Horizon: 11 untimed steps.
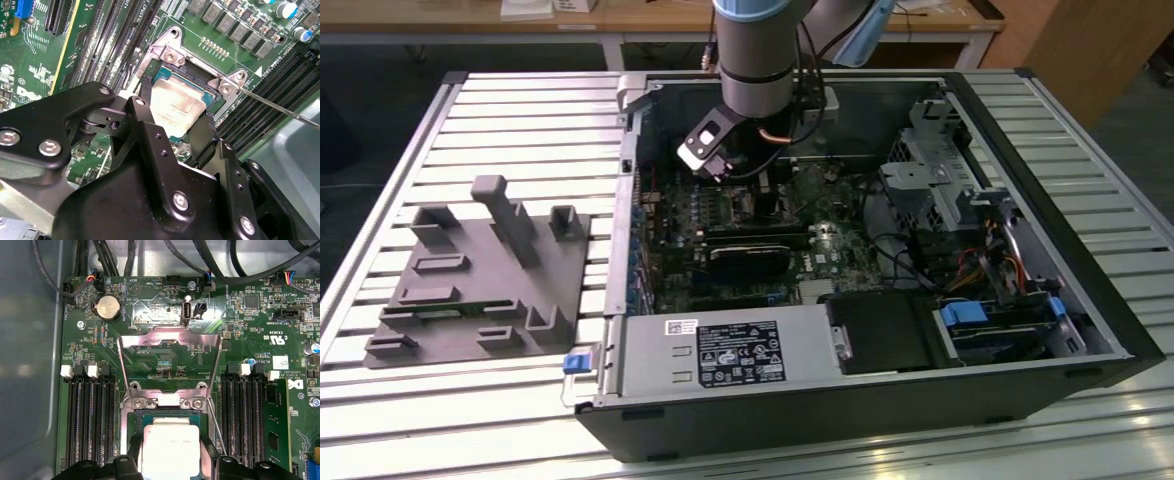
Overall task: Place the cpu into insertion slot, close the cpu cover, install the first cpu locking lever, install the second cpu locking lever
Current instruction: 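Place the cpu into insertion slot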
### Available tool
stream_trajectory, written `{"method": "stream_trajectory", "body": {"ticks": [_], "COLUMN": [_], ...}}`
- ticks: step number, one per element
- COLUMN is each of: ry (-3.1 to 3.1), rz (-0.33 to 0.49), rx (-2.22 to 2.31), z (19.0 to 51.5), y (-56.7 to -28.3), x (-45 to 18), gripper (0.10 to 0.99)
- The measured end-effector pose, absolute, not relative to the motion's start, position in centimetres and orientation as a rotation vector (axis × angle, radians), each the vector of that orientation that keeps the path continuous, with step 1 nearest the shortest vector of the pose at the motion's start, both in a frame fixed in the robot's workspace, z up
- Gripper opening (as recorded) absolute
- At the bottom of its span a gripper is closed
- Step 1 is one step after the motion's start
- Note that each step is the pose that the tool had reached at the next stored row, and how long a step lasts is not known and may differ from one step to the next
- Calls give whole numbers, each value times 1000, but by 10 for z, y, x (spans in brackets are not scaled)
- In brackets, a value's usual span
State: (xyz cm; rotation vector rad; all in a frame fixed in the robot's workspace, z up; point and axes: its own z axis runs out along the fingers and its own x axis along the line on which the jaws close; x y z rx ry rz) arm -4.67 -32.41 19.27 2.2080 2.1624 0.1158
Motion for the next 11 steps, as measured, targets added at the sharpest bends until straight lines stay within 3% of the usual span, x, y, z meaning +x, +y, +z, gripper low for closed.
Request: {"method": "stream_trajectory", "body": {"ticks": [3,4,11], "ry": [2162,2162,2162], "rz": [117,117,116], "rx": [2208,2208,2208], "z": [192,192,195], "y": [-324,-324,-324], "x": [-47,-47,-47], "gripper": [549,612,612]}}
